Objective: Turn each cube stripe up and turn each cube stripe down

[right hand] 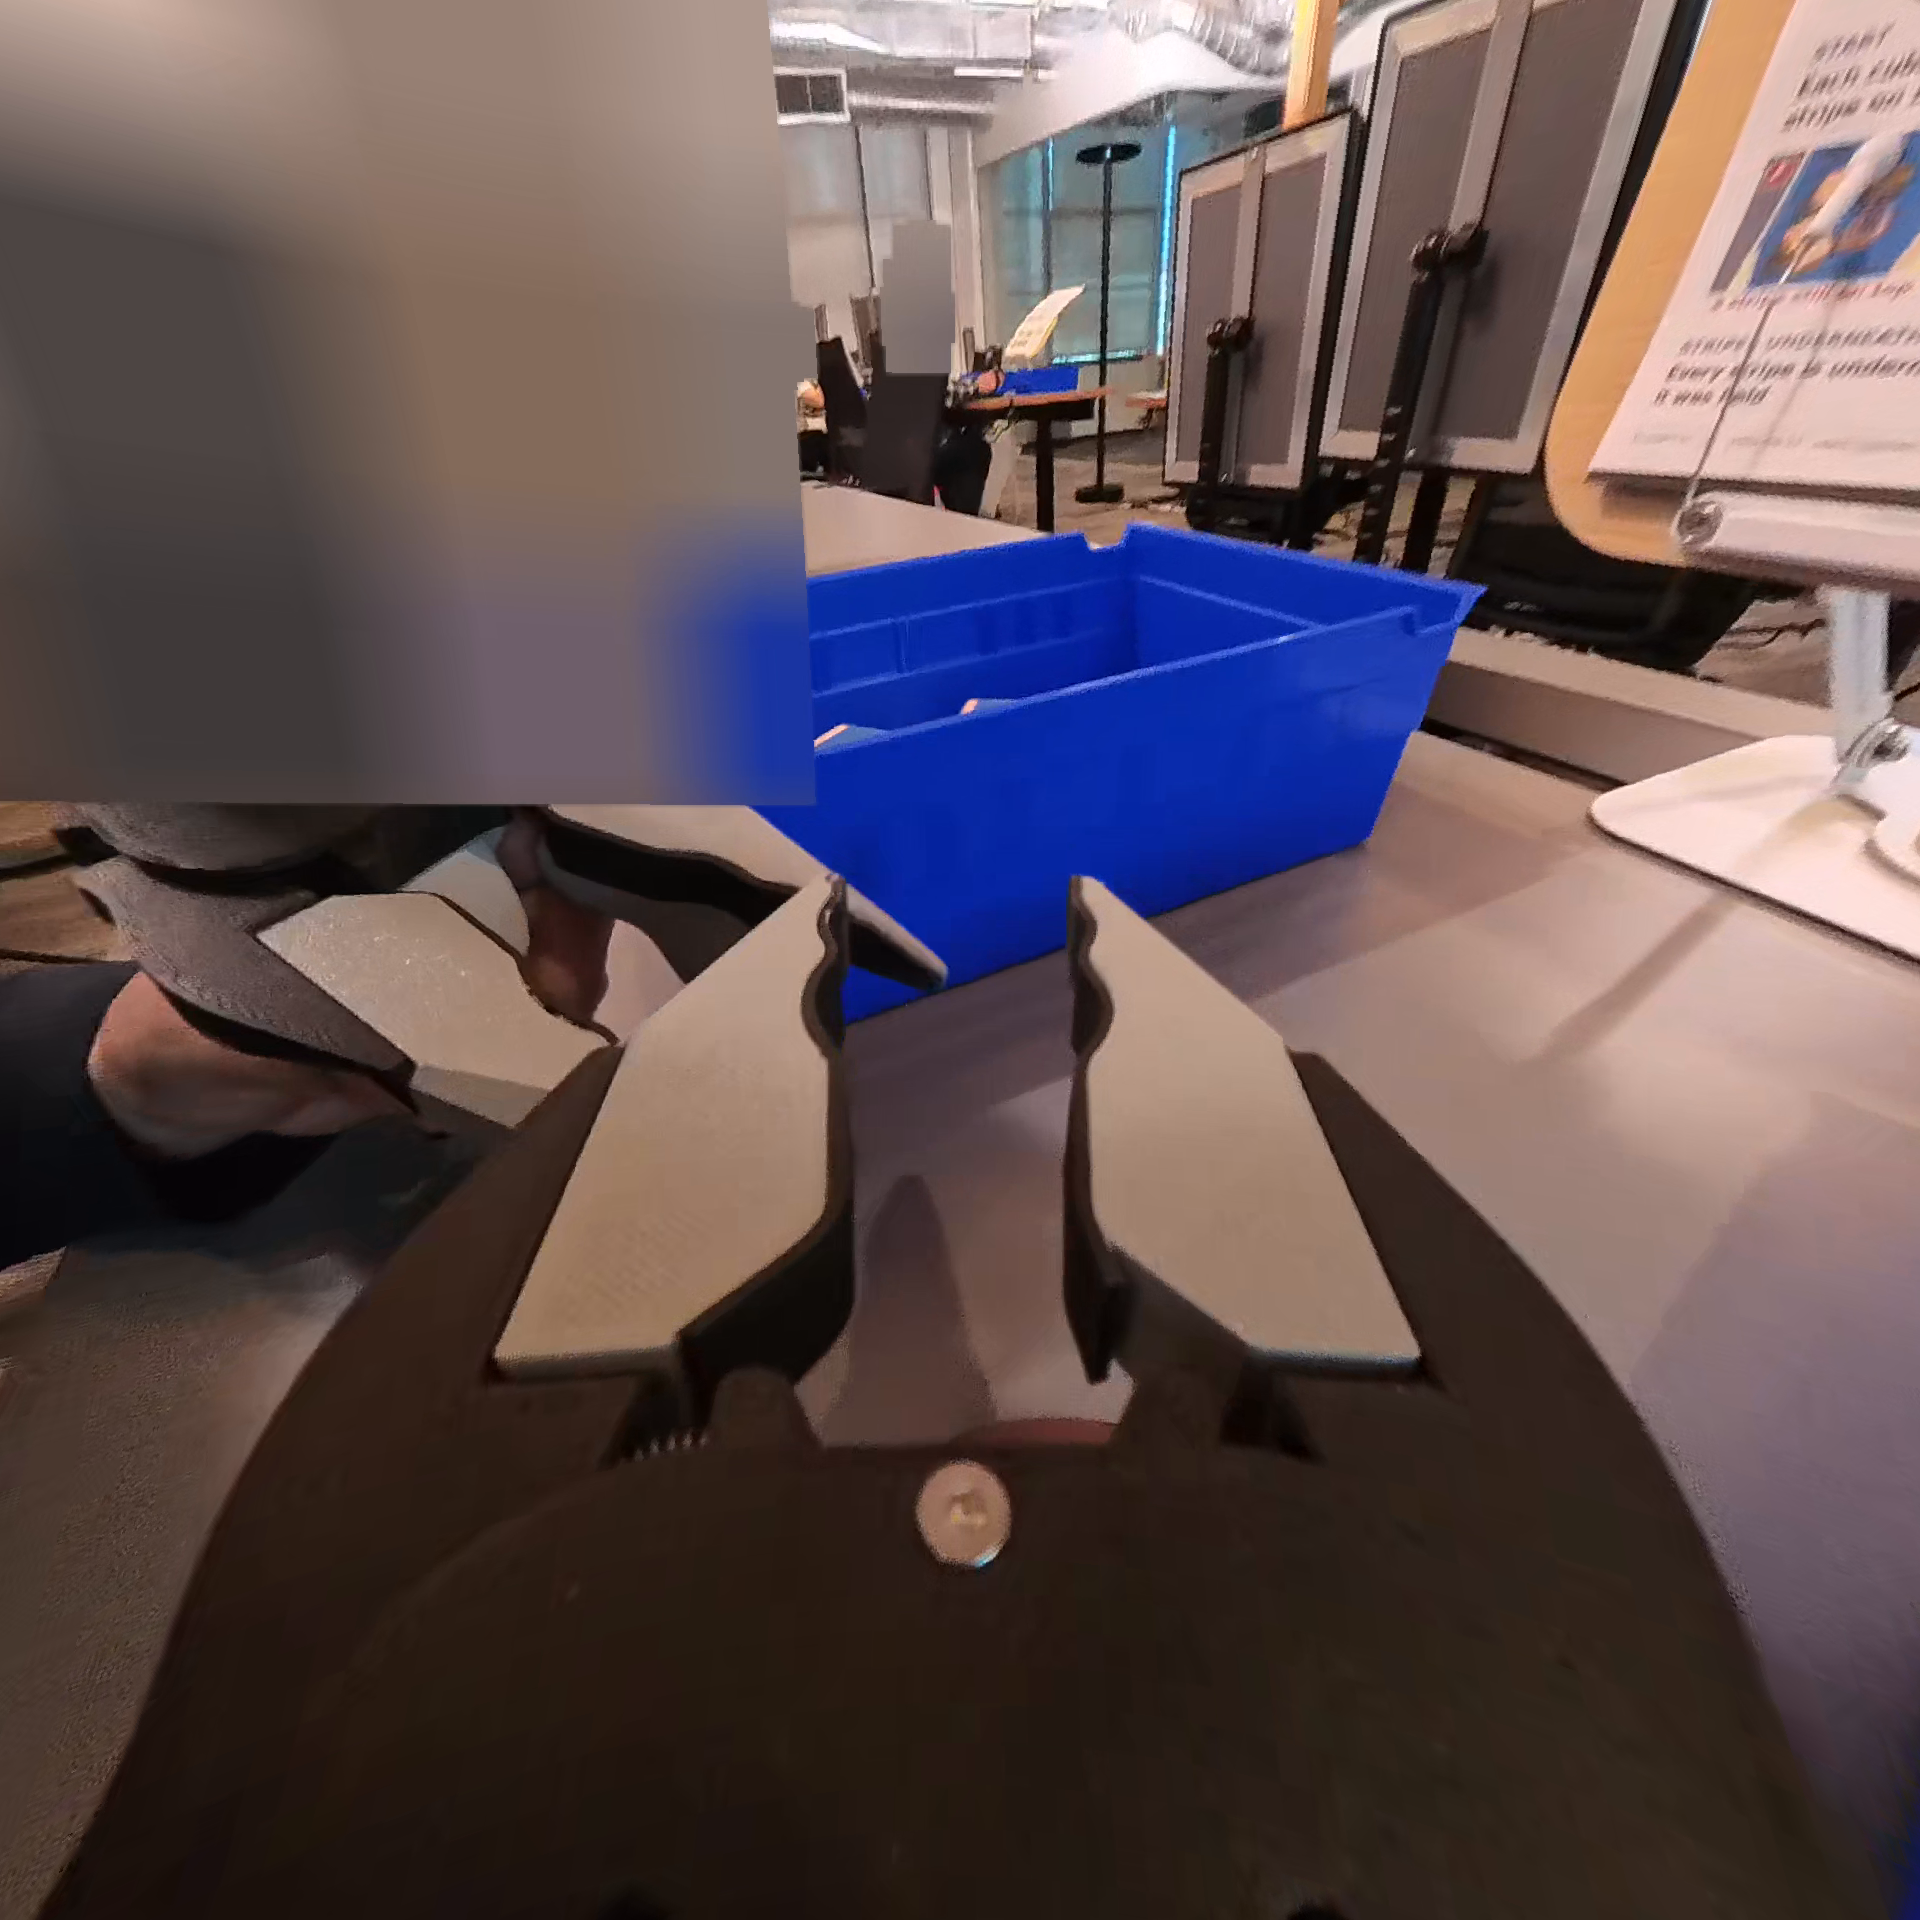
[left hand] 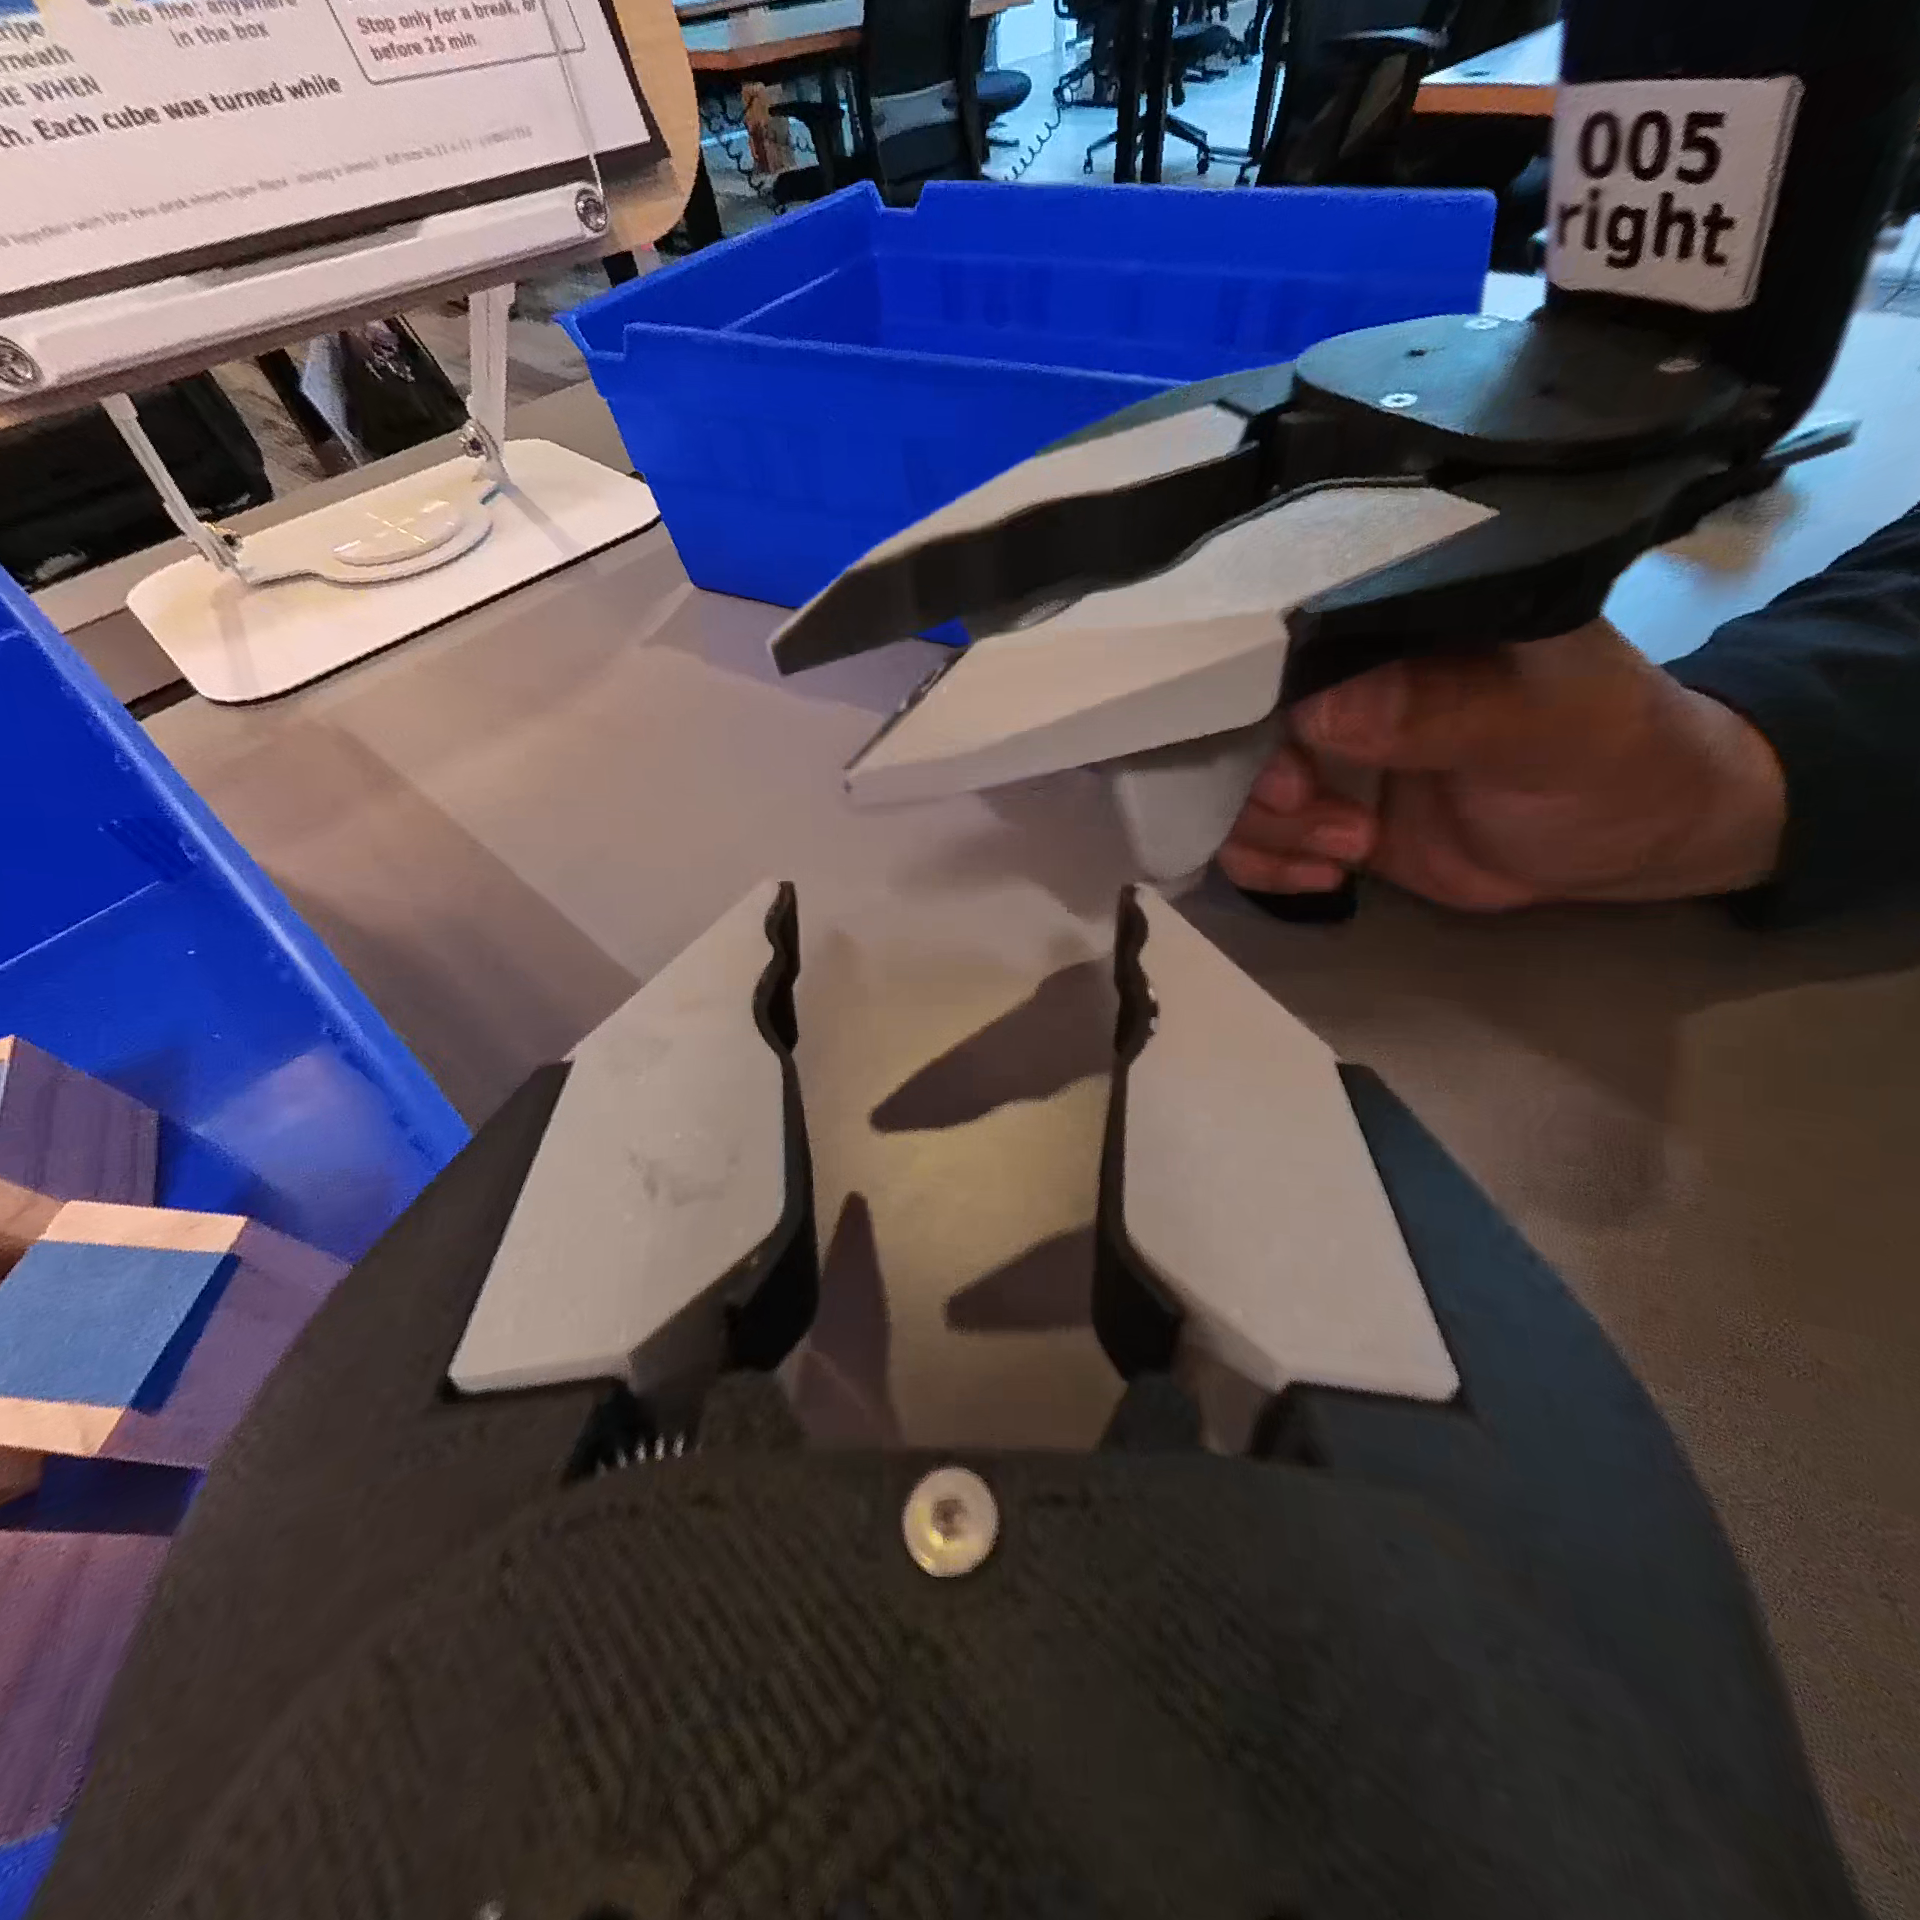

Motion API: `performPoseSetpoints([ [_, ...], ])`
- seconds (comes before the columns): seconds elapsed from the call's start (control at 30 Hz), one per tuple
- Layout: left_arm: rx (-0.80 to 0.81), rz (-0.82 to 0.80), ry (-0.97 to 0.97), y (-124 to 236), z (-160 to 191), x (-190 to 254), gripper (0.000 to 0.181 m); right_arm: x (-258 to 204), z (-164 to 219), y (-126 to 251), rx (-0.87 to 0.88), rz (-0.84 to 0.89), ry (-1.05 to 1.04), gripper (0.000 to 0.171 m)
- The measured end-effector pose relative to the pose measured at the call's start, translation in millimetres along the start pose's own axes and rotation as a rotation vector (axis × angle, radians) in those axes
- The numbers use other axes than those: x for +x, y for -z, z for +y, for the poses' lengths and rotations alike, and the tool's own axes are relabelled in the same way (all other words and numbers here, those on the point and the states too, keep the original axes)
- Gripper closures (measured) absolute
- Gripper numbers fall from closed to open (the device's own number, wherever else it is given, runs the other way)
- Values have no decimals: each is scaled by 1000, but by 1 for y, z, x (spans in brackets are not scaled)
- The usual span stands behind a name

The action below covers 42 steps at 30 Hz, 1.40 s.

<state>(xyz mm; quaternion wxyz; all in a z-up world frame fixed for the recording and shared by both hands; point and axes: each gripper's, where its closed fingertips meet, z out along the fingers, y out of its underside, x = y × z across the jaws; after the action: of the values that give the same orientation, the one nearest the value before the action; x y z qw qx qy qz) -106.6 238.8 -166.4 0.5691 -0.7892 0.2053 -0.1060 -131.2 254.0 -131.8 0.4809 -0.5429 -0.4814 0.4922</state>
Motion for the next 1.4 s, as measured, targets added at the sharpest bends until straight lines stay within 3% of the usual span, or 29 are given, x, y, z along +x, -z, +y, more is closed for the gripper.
performPoseSetpoints([
  [0.07,-13,8,-10,-2,3,2,124,3,1,0,-7,-2,-29,133],
  [0.2,-35,66,27,-1,3,13,111,7,0,4,5,8,-46,134],
  [0.43,68,-58,-52,11,-16,0,110,12,-2,-1,9,50,-13,133],
  [0.6,126,-120,49,26,-21,-13,115,10,3,-6,-21,31,-46,129],
  [0.73,149,-73,198,66,-30,-12,114,11,3,-7,-24,34,-40,127],
  [0.93,-187,-235,132,110,-9,-101,110,9,11,-15,-88,49,31,127],
  [1.0,-312,-260,126,114,7,-135,112,9,12,-15,-90,49,38,127],
  [1.07,-451,-191,173,112,28,-151,126,10,12,-15,-89,43,34,127],
  [1.2,-659,-256,149,117,60,-196,123,12,12,-16,-91,31,23,128],
  [1.3,-807,-240,95,117,80,-208,153,13,12,-17,-91,21,15,128],
  [1.4,-879,-251,-10,114,81,-216,151,14,12,-17,-91,10,-2,128],
])
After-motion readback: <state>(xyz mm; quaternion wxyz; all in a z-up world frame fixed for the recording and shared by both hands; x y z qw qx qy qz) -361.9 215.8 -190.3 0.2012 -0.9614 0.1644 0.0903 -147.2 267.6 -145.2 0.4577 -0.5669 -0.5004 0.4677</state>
